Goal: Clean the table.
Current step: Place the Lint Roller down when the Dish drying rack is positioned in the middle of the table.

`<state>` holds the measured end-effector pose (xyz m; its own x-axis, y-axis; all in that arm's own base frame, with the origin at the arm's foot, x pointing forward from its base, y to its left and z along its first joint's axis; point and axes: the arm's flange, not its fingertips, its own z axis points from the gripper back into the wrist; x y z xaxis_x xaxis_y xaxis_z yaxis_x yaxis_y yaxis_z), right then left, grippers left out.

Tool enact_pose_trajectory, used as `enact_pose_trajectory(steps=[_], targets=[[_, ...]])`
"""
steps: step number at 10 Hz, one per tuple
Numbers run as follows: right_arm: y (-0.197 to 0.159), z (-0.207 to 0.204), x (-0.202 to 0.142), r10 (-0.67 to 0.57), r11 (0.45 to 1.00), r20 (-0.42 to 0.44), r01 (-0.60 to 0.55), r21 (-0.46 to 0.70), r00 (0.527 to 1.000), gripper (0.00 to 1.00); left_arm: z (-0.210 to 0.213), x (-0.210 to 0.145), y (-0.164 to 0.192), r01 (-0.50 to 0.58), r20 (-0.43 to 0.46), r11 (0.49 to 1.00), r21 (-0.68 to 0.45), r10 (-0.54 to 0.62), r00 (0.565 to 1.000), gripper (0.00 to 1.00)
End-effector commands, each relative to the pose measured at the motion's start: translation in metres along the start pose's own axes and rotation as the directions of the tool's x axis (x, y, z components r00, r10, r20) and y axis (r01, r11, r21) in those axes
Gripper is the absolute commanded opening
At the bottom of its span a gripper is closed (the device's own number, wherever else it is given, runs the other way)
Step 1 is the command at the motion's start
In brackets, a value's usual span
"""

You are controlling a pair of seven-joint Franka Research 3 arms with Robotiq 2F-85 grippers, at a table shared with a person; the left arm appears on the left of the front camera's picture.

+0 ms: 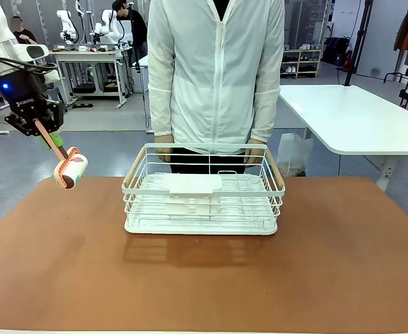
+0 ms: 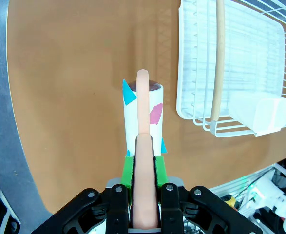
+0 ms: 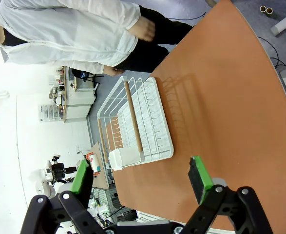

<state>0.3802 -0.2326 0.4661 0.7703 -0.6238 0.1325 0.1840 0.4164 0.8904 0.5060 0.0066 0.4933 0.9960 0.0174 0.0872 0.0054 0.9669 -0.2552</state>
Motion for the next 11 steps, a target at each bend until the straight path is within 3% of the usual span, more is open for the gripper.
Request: enact_pose_trajectory(steps=[1,6,7,8,9,10,11], targets=[[0.001,0.0,-0.002,0.015,1.0,0.004,-0.015,0.019,1.0,1.0,0.004,0.003,0.001,0.001,0.008,1.0,0.004,-0.001,1.0,0.21],[0.001,0.0,-0.002,0.015,1.0,0.004,-0.015,0.019,1.0,1.0,0.0,0.0,0.0,0.0,0.0,1.0,0.0,0.0,1.0,0.21],[0.001,0.0,-0.002,0.015,1.0,0.004,-0.015,0.019,1.0,1.0,0.0,0.0,-0.011,-0.06,-0.009,0.998,-0.024,0.059,0.998,0.21],[0.001,0.0,-0.002,0.015,1.0,0.004,-0.015,0.019,1.0,1.0,0.0,0.005,-0.017,-0.196,0.024,0.981,0.011,0.195,0.98,0.21],[0.001,0.0,-0.002,0.015,1.0,0.004,-0.015,0.019,1.0,1.0,0.001,0.01,-0.022,-0.353,0.042,0.935,0.03,0.351,0.935,0.21],[0.001,0.0,-0.002,0.015,1.0,0.004,-0.015,0.019,1.0,1.0,0.001,0.015,-0.026,-0.504,0.072,0.864,0.024,0.501,0.862,0.21],[0.001,0.0,-0.002,0.015,1.0,0.004,-0.015,0.019,1.0,1.0,-0.001,0.022,-0.028,-0.663,0.105,0.748,0.018,0.658,0.745,0.21]])
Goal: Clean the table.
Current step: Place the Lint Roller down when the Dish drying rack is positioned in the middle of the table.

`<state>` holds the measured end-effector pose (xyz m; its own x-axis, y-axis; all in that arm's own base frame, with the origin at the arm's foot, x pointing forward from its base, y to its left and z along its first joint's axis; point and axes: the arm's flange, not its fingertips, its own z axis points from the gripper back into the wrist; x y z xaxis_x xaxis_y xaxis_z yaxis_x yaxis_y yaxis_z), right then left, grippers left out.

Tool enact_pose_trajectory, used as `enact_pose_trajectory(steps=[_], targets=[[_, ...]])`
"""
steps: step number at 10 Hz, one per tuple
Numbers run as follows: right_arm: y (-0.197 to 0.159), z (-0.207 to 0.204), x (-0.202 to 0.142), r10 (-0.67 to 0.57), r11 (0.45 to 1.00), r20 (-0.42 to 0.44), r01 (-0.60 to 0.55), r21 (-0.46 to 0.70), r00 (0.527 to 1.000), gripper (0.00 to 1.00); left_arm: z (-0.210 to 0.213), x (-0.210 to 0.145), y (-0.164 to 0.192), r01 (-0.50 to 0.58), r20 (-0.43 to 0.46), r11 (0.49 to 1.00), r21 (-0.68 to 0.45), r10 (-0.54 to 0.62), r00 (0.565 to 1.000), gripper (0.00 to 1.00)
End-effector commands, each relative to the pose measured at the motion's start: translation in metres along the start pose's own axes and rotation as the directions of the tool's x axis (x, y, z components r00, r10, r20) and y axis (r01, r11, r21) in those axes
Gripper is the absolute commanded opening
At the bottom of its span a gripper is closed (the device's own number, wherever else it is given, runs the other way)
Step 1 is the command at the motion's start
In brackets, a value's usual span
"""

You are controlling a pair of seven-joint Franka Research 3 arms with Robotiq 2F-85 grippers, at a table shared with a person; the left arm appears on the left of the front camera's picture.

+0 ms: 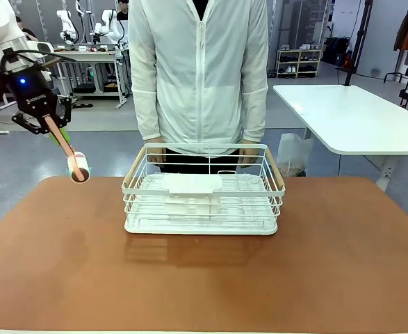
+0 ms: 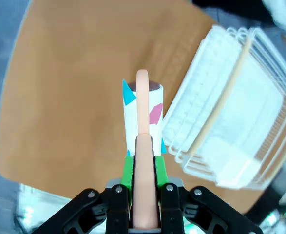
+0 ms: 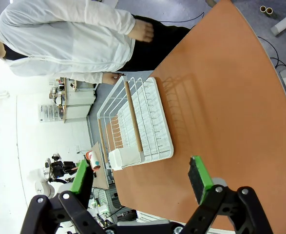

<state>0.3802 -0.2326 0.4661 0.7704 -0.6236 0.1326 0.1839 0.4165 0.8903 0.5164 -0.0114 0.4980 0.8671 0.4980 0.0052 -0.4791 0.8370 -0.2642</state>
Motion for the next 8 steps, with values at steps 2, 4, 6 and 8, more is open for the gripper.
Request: enact_pose_trajectory(steps=[2,4,6,8], targets=[[0.001,0.0,-0.002,0.014,1.0,0.004,-0.014,0.019,1.0,1.0,-0.011,0.015,-0.018,-0.482,0.192,0.876,0.024,0.469,0.862,0.21],[0.001,0.0,-0.002,0.014,1.0,0.004,-0.014,0.019,1.0,1.0,-0.027,0.012,-0.021,-0.574,0.331,0.818,-0.046,0.554,0.764,0.21],[0.001,0.0,-0.002,0.014,1.0,0.004,-0.014,0.019,1.0,1.0,-0.043,0.013,-0.017,-0.569,0.238,0.812,-0.13,0.583,0.777,0.21],[0.001,0.0,-0.002,0.014,1.0,0.004,-0.014,0.019,1.0,1.0,-0.071,0.016,-0.004,-0.589,0.198,0.784,-0.198,0.62,0.759,0.21]])
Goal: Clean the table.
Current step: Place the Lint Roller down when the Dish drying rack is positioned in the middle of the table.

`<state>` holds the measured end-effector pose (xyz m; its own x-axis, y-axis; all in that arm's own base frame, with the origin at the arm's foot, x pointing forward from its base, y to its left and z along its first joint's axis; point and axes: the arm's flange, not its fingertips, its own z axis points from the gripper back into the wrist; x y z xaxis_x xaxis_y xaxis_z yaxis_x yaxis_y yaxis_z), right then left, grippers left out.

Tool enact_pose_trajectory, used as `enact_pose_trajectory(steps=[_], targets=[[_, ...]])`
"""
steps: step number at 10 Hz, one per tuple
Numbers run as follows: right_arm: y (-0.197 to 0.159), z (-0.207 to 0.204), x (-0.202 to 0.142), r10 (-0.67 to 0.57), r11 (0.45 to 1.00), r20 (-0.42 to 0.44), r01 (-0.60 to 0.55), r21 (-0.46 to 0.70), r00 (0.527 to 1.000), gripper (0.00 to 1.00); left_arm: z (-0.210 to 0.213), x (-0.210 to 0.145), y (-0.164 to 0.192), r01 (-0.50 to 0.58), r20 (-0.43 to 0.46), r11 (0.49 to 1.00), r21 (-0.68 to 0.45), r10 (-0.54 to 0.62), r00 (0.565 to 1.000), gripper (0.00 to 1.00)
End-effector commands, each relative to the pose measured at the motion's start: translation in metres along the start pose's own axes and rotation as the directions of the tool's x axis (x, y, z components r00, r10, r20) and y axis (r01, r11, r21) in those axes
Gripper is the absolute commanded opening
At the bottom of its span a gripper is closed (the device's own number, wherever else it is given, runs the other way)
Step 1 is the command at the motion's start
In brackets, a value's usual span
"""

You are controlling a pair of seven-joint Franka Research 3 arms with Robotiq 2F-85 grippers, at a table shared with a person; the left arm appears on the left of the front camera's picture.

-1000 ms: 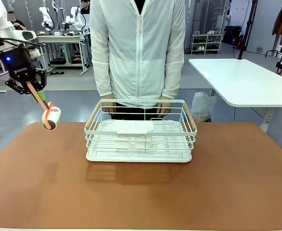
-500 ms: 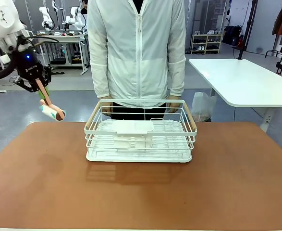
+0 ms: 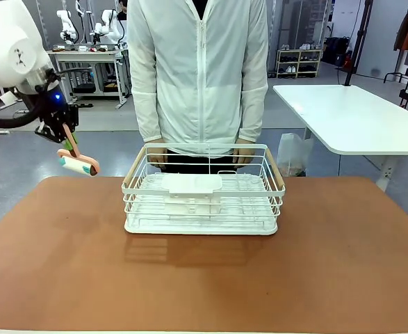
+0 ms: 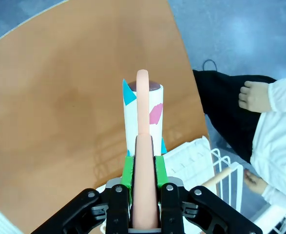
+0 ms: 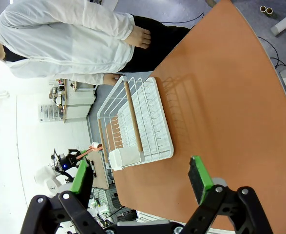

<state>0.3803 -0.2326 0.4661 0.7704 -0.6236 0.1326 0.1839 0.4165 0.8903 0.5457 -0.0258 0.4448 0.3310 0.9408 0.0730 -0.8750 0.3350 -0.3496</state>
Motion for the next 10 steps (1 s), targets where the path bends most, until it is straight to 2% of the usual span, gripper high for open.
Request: enact_pose_trajectory(steps=[1,4,5,6,10], targets=[[0.001,0.0,-0.002,0.014,1.0,0.004,-0.014,0.019,1.0,1.0,-0.029,0.003,0.015,-0.042,0.011,0.994,-0.106,0.044,0.999,0.21],[0.001,0.0,-0.002,0.014,1.0,0.004,-0.014,0.019,1.0,1.0,-0.072,-0.007,0.024,-0.084,0.002,0.986,-0.147,0.085,0.996,0.21],[0.001,0.0,-0.002,0.014,1.0,0.004,-0.014,0.019,1.0,1.0,-0.082,-0.011,0.026,-0.099,0.024,0.983,-0.157,0.104,0.994,0.21],[0.001,0.0,-0.002,0.014,1.0,0.004,-0.014,0.019,1.0,1.0,-0.09,-0.01,0.027,-0.141,-0.021,0.977,-0.161,0.139,0.99,0.21],[0.001,0.0,-0.002,0.014,1.0,0.004,-0.014,0.019,1.0,1.0,-0.104,-0.013,0.035,-0.197,-0.023,0.971,-0.134,0.196,0.98,0.21]])
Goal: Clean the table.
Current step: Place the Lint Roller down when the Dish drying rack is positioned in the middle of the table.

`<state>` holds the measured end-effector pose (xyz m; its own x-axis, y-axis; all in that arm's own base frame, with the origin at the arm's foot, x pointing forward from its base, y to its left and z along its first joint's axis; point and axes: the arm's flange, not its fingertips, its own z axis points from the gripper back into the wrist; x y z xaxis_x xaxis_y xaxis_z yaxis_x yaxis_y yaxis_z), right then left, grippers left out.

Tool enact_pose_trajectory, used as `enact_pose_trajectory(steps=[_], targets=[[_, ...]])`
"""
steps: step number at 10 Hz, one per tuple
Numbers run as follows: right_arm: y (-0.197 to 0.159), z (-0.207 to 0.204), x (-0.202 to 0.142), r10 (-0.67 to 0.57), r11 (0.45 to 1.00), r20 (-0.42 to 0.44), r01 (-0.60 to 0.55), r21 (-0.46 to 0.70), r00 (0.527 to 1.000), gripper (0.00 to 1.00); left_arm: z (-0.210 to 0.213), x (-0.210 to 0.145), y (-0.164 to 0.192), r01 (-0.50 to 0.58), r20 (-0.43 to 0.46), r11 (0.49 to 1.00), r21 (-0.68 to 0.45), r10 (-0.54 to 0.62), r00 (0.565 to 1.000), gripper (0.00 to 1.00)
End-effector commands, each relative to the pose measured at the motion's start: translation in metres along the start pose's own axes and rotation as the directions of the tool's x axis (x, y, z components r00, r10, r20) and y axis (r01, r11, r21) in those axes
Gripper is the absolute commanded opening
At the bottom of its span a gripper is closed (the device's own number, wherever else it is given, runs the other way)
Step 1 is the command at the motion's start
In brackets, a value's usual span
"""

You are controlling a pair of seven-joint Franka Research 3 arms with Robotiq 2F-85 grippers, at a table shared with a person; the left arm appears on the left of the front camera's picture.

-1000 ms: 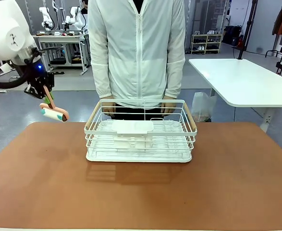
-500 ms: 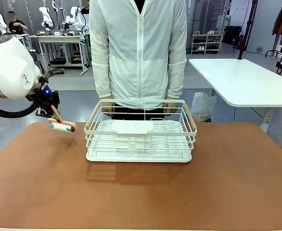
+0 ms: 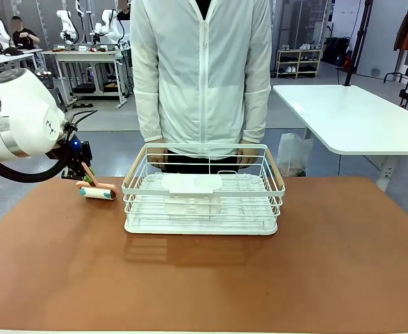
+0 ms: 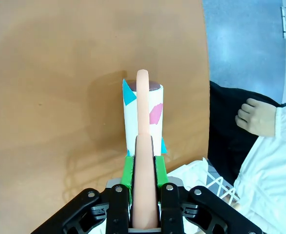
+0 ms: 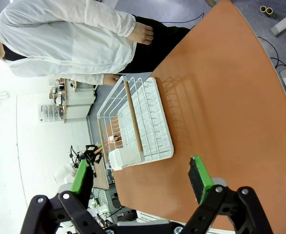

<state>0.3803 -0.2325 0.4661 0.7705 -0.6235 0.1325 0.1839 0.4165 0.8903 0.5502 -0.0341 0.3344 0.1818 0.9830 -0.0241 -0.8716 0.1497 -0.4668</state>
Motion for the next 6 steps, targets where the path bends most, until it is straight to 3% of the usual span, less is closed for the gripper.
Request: enact_pose_trajectory(steps=[1,2,3,4,5,6], targets=[[0.0006,0.0004,-0.0019,0.014,1.0,0.004,-0.014,0.019,1.0,1.0,0.0011,0.0013,0.0033,-0.022,0.014,1.0,-0.007,0.022,1.0,0.21],[0.0006,0.0004,-0.0019,0.014,1.0,0.004,-0.014,0.019,1.0,1.0,0.0018,0.0012,0.0032,-0.024,0.015,1.0,-0.002,0.024,1.0,0.21],[0.0006,0.0004,-0.0019,0.014,1.0,0.004,-0.014,0.019,1.0,1.0,0.0035,0.001,0.003,-0.028,0.015,1.0,-0.005,0.028,0.999,0.33],[0.0006,0.0004,-0.0019,0.014,1.0,0.004,-0.014,0.019,1.0,1.0,0.0047,0.0012,0.0029,-0.033,0.028,0.999,-0.002,0.033,0.999,0.6],[0.0006,0.0004,-0.0019,0.014,1.0,0.004,-0.014,0.019,1.0,1.0,0.0066,0.001,0.0038,-0.033,0.031,0.999,0.008,0.032,0.999,0.75],[0.0006,0.0004,-0.0019,0.014,1.0,0.004,-0.014,0.019,1.0,1.0,0.0086,-0.0002,0.0057,-0.035,0.028,0.999,0.019,0.034,0.999,1.0]])
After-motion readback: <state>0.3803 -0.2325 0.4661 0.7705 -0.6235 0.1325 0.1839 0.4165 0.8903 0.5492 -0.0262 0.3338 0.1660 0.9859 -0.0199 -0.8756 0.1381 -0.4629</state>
